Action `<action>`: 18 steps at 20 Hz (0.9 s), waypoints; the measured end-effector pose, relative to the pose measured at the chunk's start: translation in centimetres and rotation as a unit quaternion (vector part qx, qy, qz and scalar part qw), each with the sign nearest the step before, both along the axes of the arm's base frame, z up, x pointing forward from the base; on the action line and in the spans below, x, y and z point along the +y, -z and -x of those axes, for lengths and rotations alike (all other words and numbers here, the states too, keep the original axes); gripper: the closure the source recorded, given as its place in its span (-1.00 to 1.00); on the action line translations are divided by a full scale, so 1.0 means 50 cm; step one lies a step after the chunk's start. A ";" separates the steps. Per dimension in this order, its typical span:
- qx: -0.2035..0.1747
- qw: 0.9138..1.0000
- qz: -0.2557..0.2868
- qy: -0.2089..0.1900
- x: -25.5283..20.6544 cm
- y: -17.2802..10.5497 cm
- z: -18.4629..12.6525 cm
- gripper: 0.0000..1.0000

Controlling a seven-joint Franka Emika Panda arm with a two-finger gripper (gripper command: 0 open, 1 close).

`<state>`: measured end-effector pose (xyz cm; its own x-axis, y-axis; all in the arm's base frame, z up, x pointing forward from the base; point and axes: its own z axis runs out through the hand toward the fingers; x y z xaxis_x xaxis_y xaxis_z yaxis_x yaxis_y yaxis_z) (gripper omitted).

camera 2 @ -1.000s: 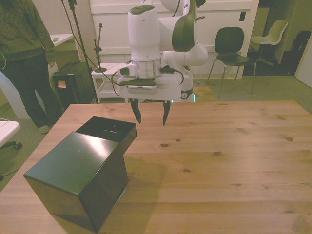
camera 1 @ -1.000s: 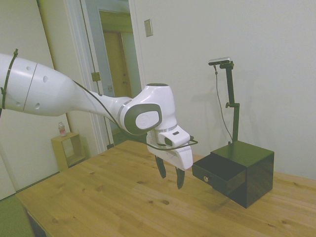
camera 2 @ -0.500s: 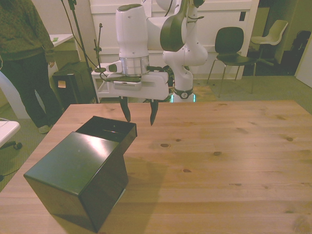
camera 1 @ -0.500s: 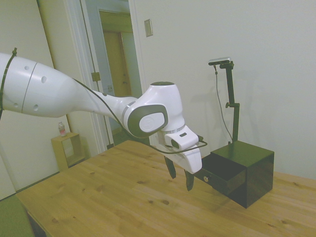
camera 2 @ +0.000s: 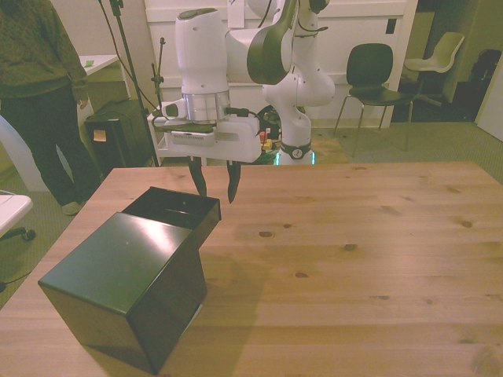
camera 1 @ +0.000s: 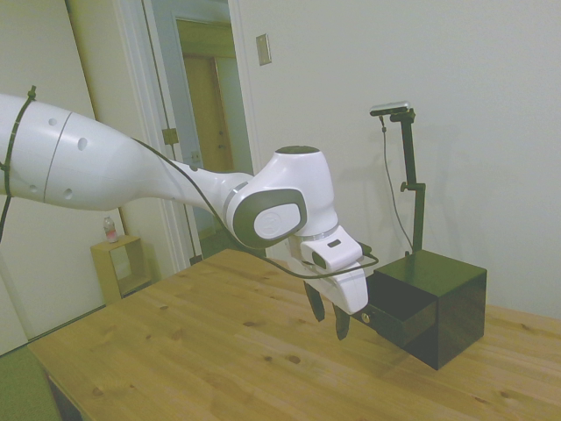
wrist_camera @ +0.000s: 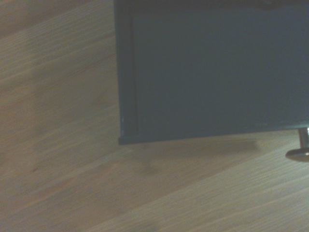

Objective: Close the top drawer

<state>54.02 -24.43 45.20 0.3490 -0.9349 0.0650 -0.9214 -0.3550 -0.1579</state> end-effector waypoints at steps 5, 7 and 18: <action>0.001 1.000 0.001 0.006 -0.015 0.007 -0.006 1.00; 0.002 1.000 0.001 0.008 -0.019 0.010 -0.006 1.00; -0.007 1.000 0.007 0.018 -0.027 0.000 -0.040 1.00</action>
